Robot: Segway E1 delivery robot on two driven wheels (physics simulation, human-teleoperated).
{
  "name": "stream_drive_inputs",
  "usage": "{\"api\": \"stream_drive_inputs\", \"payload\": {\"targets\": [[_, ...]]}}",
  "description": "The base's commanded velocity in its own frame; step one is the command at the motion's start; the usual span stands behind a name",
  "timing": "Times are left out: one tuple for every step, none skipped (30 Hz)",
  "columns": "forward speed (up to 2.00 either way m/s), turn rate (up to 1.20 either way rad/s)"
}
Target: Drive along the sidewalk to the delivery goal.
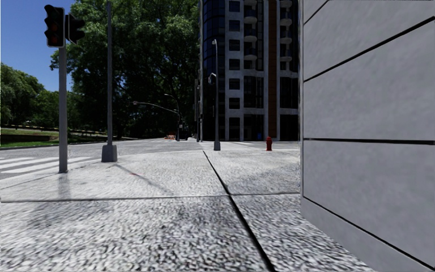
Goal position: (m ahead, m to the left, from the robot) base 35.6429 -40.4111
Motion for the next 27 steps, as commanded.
{"api": "stream_drive_inputs", "payload": {"targets": [[2.0,0.28],[2.0,0.28],[2.0,0.0],[2.0,0.0],[2.0,0.0],[2.0,0.0],[2.0,0.0],[2.0,0.0],[2.0,0.0],[2.0,0.0],[2.0,0.0],[2.0,0.0],[2.0,0.0],[2.0,0.0],[2.0,0.0],[2.0,0.0],[2.0,0.0],[2.0,0.0],[2.0,0.0],[2.0,0.0],[2.0,0.0],[2.0,0.0],[2.0,0.0],[2.0,0.0],[2.0,-0.21],[2.0,-0.37],[2.0,-0.37]]}}
